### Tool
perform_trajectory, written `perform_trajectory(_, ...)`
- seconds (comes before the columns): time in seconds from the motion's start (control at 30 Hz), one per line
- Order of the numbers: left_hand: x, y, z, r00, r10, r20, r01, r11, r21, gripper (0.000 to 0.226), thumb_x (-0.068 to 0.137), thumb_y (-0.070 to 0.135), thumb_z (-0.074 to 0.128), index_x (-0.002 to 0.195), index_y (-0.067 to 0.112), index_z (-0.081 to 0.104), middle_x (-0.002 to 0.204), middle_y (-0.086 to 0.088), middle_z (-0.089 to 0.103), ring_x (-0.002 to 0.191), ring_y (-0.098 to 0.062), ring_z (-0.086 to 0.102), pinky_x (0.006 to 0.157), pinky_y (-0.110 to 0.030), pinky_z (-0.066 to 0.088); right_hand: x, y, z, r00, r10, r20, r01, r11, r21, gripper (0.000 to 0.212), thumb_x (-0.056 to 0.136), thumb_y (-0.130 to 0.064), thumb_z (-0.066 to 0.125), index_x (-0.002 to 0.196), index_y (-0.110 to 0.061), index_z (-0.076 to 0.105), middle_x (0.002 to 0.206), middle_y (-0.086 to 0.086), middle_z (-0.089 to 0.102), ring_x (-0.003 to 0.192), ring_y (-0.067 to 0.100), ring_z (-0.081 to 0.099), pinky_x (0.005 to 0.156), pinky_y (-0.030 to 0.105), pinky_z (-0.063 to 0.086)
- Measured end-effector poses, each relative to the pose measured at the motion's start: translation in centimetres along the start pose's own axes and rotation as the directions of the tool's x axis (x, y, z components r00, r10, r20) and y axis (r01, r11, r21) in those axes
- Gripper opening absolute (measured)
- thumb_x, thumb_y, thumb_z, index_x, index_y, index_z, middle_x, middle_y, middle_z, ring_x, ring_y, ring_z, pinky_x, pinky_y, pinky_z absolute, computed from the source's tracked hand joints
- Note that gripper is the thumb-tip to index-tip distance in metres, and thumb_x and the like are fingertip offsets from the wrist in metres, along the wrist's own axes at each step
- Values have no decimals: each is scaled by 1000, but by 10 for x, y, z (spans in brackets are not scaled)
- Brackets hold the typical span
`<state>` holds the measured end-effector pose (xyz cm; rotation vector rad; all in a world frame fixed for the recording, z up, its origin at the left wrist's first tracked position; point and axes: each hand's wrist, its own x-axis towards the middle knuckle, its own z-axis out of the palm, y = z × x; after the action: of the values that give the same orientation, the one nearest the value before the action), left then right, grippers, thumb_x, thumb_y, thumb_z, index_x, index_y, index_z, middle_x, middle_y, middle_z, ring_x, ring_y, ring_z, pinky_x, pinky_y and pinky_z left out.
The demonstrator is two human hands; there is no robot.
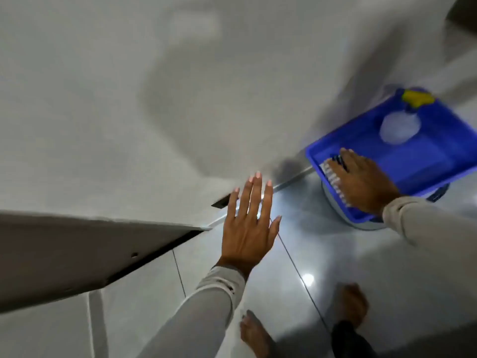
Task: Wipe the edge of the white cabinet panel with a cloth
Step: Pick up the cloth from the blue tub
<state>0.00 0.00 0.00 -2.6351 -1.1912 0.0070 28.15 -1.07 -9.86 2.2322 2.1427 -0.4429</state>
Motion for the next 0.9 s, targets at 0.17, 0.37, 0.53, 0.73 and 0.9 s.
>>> perform_trajectory(0.17, 43, -6, 99, 989, 133, 62, -138, 987, 86, 68, 104, 46, 53, 158, 5, 47, 166, -22, 40, 154, -37, 38, 124, -56, 36, 37, 47, 108, 991, 114, 73, -120, 989, 87, 68, 93, -15, 57, 158, -10, 39, 163, 38, 28, 149, 57, 32, 112, 64, 36)
perform_trajectory(0.37, 61, -23, 163, 956, 276, 104, -291, 936, 197, 63, 110, 45, 43, 158, 4, 47, 164, -25, 42, 153, -40, 39, 120, -60, 40, 55, 56, 169, 950, 265, 167, -293, 940, 174, 74, 95, -25, 61, 161, -30, 29, 174, 21, 10, 159, 47, 12, 117, 67, 27)
perform_trajectory(0.53, 77, -55, 184, 914, 371, 164, -400, 889, 223, 67, 111, 50, 32, 159, 5, 45, 165, -24, 39, 153, -40, 39, 124, -60, 36, 73, 43, 154, 946, 317, 75, -325, 933, 154, 56, 94, -3, 60, 149, -9, 48, 153, 34, 38, 132, 58, 41, 102, 66, 45)
perform_trajectory(0.73, 99, -107, 214, 788, 594, 163, -616, 763, 195, 67, 106, 38, 47, 161, 2, 39, 167, -30, 32, 156, -43, 31, 129, -55, 27, 81, -28, 125, 710, 666, -229, -484, 697, 528, 47, 95, -15, 56, 143, -16, 53, 141, 22, 57, 123, 46, 54, 97, 51, 49)
perform_trajectory(0.9, 92, -148, 278, 650, 756, 78, -732, 595, 332, 63, 100, 18, 50, 158, -3, 40, 168, -33, 27, 157, -46, 25, 133, -56, 7, 103, -184, 226, 117, 966, -230, 27, 228, 973, 59, 86, 11, 49, 143, -6, 55, 138, 18, 62, 129, 32, 60, 114, 42, 46)
